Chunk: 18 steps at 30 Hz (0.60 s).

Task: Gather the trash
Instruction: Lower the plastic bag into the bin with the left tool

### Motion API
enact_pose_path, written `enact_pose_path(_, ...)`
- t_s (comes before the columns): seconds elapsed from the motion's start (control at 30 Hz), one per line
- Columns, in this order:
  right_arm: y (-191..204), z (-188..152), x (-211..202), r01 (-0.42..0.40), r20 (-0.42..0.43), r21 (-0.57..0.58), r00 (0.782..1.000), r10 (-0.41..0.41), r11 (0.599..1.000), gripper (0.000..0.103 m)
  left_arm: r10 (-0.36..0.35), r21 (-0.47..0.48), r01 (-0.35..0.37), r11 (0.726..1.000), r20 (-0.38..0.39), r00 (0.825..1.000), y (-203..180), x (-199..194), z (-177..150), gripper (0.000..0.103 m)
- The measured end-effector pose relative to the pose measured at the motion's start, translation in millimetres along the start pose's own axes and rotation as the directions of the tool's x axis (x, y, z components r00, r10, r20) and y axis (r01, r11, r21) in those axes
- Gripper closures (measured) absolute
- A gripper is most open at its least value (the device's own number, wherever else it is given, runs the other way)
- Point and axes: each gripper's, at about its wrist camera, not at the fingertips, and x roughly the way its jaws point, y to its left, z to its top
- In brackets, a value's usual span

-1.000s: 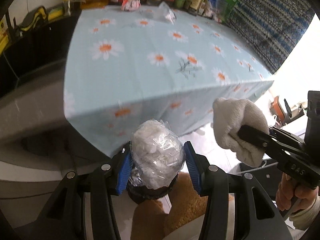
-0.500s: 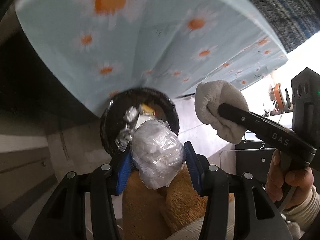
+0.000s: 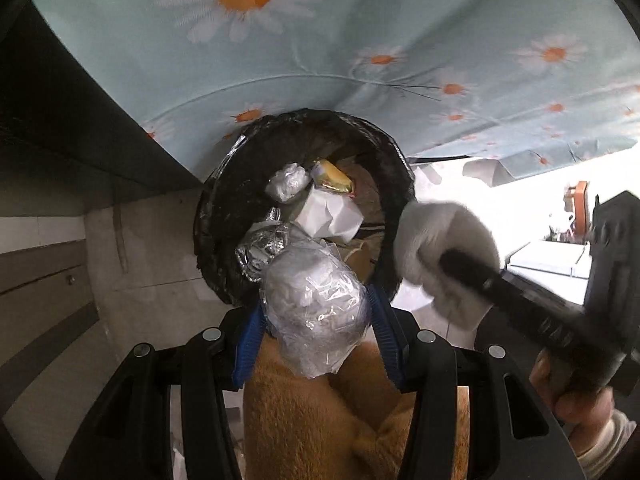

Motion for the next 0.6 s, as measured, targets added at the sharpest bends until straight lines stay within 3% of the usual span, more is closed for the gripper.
enact_pose_path(0.17, -11, 5, 22, 0.017, -0.035, 0.037, 0.999, -0.016, 0.999, 0.077, 0.016, -0.048, -0.016, 0.999, -0.017, 1.000, 11, 19, 12, 0.055)
enact_pose_path(0.3, -15, 15, 29, 0.015, -0.032, 0.039, 0.999, -0.014, 0.999, 0.077, 0.045, -0.022, -0.045, 0.999, -0.022, 0.999, 12, 28, 21, 0.055)
enact_pose_path(0.37, -19, 19, 28, 0.006, -0.031, 0.053, 1.000, -0.005, 0.999, 0.071, 0.048, -0.018, -0.049, 0.999, -0.024, 0.999, 14, 28, 24, 0.054)
enact_pose_path(0.4, -20, 21, 26, 0.004, -0.024, 0.066, 1.000, -0.003, 0.998, 0.069, 0.042, -0.019, -0.042, 0.999, -0.034, 0.999, 15, 28, 25, 0.052)
enact_pose_path(0.43, -21, 22, 24, -0.003, -0.018, 0.072, 1.000, 0.004, 0.997, 0.058, 0.049, -0.020, -0.050, 0.999, -0.045, 0.998, 14, 28, 26, 0.040)
enact_pose_path(0.47, -21, 22, 22, -0.014, -0.013, 0.071, 1.000, 0.015, 0.997, 0.054, 0.063, -0.022, -0.064, 0.998, -0.035, 0.997, 14, 26, 26, 0.034)
enact_pose_path(0.6, -16, 23, 14, -0.035, -0.025, 0.040, 0.999, 0.036, 0.999, 0.054, 0.062, -0.015, -0.062, 0.998, -0.027, 0.998, 11, 20, 26, 0.033)
